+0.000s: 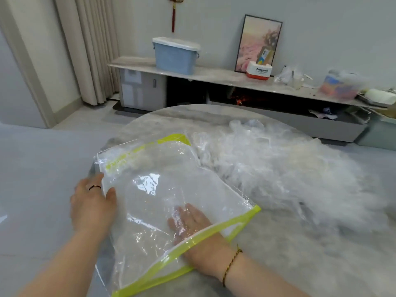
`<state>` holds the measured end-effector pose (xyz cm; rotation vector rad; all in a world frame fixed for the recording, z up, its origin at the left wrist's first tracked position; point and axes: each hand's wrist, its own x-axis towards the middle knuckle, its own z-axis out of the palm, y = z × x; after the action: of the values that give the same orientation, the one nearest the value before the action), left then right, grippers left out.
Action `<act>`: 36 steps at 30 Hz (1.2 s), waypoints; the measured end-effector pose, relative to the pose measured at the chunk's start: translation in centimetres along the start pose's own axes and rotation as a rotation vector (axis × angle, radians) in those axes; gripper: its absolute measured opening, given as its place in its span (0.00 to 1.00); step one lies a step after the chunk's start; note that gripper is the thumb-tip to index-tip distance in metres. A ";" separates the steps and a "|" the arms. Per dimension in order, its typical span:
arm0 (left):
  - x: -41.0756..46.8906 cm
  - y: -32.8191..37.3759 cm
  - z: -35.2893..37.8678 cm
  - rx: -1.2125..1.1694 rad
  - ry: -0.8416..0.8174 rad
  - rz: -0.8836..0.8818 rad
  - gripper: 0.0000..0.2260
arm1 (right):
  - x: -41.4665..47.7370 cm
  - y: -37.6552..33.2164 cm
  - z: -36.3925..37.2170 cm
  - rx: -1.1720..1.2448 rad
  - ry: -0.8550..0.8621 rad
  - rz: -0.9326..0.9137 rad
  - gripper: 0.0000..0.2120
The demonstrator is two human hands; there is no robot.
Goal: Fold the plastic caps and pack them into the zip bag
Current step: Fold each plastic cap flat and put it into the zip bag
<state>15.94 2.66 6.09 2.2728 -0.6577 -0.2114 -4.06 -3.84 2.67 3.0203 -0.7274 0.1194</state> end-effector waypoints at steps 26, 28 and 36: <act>-9.6 6.2 4.0 0.446 -0.154 0.967 0.29 | -8.5 15.1 -9.5 -0.279 0.100 0.662 0.17; -10.3 6.8 4.2 0.395 -0.074 1.062 0.28 | -8.2 15.7 -9.9 -0.292 0.296 0.639 0.10; -14.3 8.0 5.8 0.197 -0.028 1.379 0.28 | -14.2 12.9 -8.1 -0.233 0.866 0.280 0.20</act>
<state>-1.39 1.74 6.95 1.4943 -2.0992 0.5045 -23.06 -8.49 9.79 2.2634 -0.9346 1.1521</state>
